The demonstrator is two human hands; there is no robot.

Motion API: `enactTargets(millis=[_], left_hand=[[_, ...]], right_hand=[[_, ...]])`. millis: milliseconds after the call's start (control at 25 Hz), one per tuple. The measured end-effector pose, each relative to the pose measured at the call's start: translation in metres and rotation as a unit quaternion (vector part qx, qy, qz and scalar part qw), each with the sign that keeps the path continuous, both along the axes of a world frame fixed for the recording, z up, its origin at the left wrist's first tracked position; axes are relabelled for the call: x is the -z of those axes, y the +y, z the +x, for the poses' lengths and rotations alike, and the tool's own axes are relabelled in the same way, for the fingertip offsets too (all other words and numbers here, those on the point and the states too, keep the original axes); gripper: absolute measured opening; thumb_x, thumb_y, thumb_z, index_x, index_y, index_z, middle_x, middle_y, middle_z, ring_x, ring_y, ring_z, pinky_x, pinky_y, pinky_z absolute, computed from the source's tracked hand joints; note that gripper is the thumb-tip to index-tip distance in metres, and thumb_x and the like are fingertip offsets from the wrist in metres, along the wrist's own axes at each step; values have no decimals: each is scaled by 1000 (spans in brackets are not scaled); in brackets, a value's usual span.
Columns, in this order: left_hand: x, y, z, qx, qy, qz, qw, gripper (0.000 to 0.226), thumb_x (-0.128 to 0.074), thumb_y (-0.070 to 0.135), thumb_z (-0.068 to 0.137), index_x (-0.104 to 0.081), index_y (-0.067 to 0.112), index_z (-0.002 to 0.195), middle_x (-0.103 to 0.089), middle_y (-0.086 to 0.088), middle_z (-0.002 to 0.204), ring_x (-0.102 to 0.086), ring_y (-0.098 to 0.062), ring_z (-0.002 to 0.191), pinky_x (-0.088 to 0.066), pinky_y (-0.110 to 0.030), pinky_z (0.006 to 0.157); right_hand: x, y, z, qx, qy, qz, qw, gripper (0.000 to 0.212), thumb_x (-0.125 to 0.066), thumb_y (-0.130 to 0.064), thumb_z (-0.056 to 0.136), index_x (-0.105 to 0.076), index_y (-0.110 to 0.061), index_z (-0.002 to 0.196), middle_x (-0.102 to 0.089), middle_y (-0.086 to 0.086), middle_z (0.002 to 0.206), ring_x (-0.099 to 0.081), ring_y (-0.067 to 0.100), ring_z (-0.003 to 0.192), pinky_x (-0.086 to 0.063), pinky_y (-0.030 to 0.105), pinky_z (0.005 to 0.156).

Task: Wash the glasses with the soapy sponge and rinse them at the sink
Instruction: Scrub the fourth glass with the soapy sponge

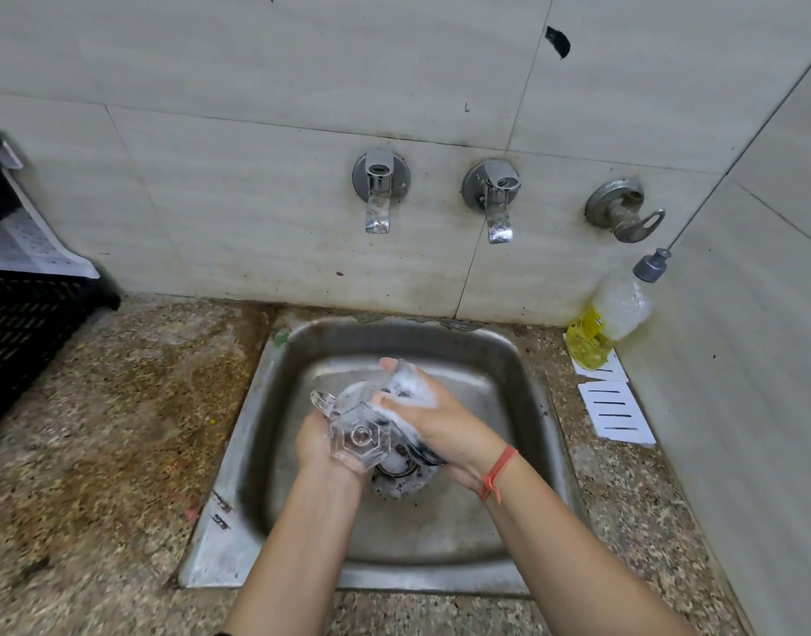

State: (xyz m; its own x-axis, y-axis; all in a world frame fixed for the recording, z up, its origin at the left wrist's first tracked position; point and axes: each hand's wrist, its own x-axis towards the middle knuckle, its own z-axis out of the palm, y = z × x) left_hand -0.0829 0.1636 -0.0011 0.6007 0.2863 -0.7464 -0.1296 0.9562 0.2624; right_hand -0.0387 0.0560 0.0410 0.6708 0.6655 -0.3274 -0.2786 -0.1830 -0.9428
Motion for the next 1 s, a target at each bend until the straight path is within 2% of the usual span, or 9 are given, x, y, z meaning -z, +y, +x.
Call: enactTargets(millis=[160,280,360,400,520,640,720,840,1000], left_hand=[[-9,-12,1,50,1,45,998,36,-30,21,101,-54,6,79,-63,-12,65,-60,-25,64,-51,-25,52],[-13,-6,4,153,-17,71,986,52,-31,39,99,-63,-1,95,-69,-21,92,-67,-31,81,-57,-36,75],[-20,3,3,212,0,105,972,77,-36,63,92,-67,-6,101,-69,-27,101,-65,-36,94,-50,-46,90],[-22,4,3,226,7,136,965,74,-43,63,91,-69,-6,98,-70,-26,97,-66,-35,90,-51,-45,88],[-21,5,5,195,23,171,966,28,-55,24,94,-66,0,86,-71,-14,73,-67,-28,67,-53,-37,66],[-6,15,7,143,-4,27,989,29,-53,16,91,-66,-1,112,-70,-17,105,-67,-30,97,-52,-41,88],[-1,14,4,146,-38,-50,987,41,-51,17,90,-58,-1,126,-62,-20,123,-60,-33,115,-47,-45,98],[-2,6,6,125,-73,-91,985,39,-50,16,91,-58,-1,125,-63,-22,121,-61,-37,112,-53,-50,85],[-4,14,5,98,-101,-126,982,43,-48,11,87,-55,-5,126,-61,-25,123,-60,-38,112,-51,-50,86]], right_hand=[[6,6,9,142,19,-10,990,17,-58,-10,92,-62,-13,109,-67,16,101,-65,23,88,-52,31,78],[0,6,23,128,-19,-77,989,12,-58,-10,91,-63,-3,99,-60,19,79,-54,31,76,-39,32,62],[-3,4,32,107,-36,-89,990,17,-62,-12,89,-62,-8,106,-62,11,76,-56,30,78,-45,34,66],[-5,5,34,95,-65,-107,987,23,-63,-15,89,-61,-9,111,-64,7,83,-60,28,82,-49,34,75],[-5,3,26,41,-107,-80,990,34,-64,-23,90,-54,-17,122,-62,1,107,-63,15,98,-52,33,93],[1,-10,10,-48,-44,9,998,42,-63,-19,91,-48,-22,131,-63,0,117,-64,14,107,-51,31,95],[10,-8,10,36,-42,13,998,35,-61,-14,92,-52,-19,125,-65,4,111,-65,15,97,-52,26,89],[8,0,20,132,-81,-48,987,26,-59,-15,92,-56,-18,117,-65,11,109,-63,16,95,-51,33,90],[0,-3,14,-43,-68,-1,997,43,-63,-17,90,-47,-25,129,-62,-4,110,-63,10,104,-52,26,91]])
